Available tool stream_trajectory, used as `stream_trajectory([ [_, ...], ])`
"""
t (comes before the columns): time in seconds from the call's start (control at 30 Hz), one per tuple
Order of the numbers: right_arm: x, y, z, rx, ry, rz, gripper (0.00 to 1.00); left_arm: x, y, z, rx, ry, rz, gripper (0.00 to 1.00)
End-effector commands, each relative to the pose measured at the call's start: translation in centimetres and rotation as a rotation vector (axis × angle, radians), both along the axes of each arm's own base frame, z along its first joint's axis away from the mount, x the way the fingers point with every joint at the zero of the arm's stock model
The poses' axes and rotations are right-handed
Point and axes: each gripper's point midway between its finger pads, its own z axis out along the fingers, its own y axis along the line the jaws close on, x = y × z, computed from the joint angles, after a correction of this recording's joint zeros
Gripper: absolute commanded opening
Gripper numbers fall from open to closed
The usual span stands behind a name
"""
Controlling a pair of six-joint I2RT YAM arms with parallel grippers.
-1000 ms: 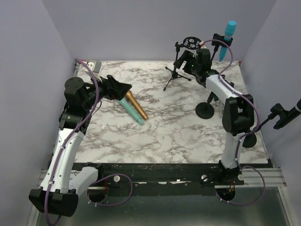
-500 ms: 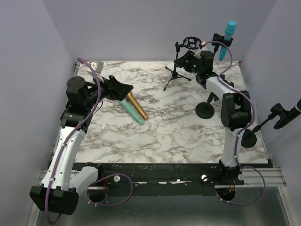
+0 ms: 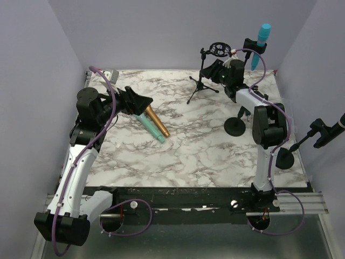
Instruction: Remove the microphone from the stand
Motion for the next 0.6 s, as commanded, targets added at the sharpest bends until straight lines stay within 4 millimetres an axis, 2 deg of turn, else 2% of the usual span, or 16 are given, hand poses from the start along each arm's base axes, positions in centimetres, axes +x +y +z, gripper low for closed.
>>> stream_trajectory([
  [0.0, 0.0, 0.5, -2.0, -0.005, 0.015, 0.029, 0.53, -0.2, -0.5, 0.1, 0.005, -0.025, -0.035, 0.87],
  [0.57, 0.2, 0.0, -3.5, -0.048, 0.042, 0.009, 0.52, 0.0, -0.6, -0.3, 0.003, -0.013, -0.041, 0.87],
])
